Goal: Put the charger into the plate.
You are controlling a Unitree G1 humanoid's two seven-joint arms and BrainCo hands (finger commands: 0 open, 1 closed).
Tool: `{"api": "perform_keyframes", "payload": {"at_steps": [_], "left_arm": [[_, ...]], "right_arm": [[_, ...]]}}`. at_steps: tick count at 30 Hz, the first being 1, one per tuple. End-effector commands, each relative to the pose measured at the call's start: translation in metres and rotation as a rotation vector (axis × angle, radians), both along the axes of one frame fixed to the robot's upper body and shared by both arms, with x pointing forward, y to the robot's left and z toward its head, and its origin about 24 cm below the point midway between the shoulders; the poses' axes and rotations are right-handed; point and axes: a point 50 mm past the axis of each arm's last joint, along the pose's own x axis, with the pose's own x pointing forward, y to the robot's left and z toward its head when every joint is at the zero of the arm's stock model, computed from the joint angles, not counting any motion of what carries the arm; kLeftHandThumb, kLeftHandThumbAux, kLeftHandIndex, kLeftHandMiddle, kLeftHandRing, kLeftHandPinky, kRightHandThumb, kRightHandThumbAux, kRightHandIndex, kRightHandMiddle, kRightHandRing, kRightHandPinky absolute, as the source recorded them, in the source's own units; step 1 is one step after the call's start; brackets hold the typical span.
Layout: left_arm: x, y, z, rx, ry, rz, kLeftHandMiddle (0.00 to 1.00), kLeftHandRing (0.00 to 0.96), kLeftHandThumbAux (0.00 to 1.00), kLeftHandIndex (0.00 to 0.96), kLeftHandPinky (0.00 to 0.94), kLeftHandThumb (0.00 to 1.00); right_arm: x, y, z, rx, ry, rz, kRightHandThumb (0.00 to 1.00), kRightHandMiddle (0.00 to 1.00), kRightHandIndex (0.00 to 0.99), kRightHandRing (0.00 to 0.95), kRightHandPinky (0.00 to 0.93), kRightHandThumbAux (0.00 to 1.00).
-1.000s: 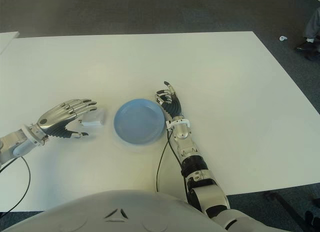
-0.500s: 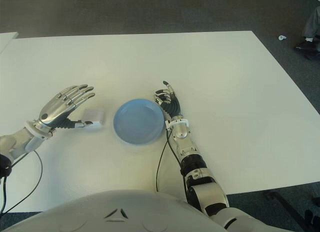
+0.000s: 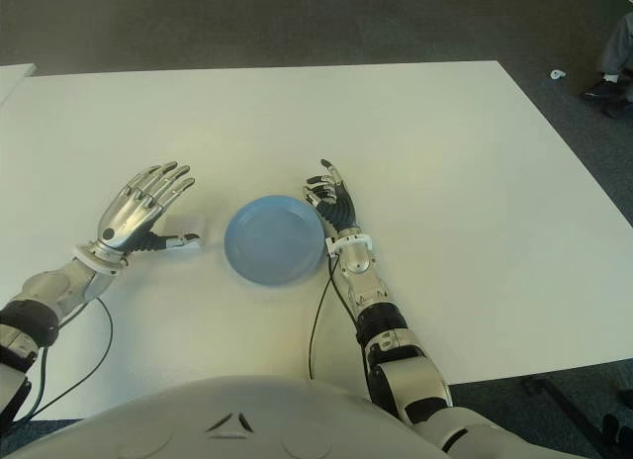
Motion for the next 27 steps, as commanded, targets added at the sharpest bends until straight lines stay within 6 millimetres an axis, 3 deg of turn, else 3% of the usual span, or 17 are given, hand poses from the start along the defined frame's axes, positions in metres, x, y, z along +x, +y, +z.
{"api": "perform_keyframes", "payload": {"at_steps": [1, 27], "left_arm": [[0.002, -0.002, -0.004, 0.011, -0.006, 0.012, 0.0, 0.0, 0.181, 0.0, 0.0, 0.235], [-0.005, 0.006, -0.026, 0.061, 0.268, 0.025, 0.0, 0.0, 0.194, 0.0, 0.0, 0.167]], "right_arm": [[-0.013, -0.002, -0.024, -0.013, 0.123, -0.009, 0.0, 0.365, 0.051, 0.404, 0.322, 0.636], [-0.012, -0.003, -0.021, 0.0, 0.111, -0.011, 0.0, 0.359, 0.032, 0.395, 0.326, 0.622]]}}
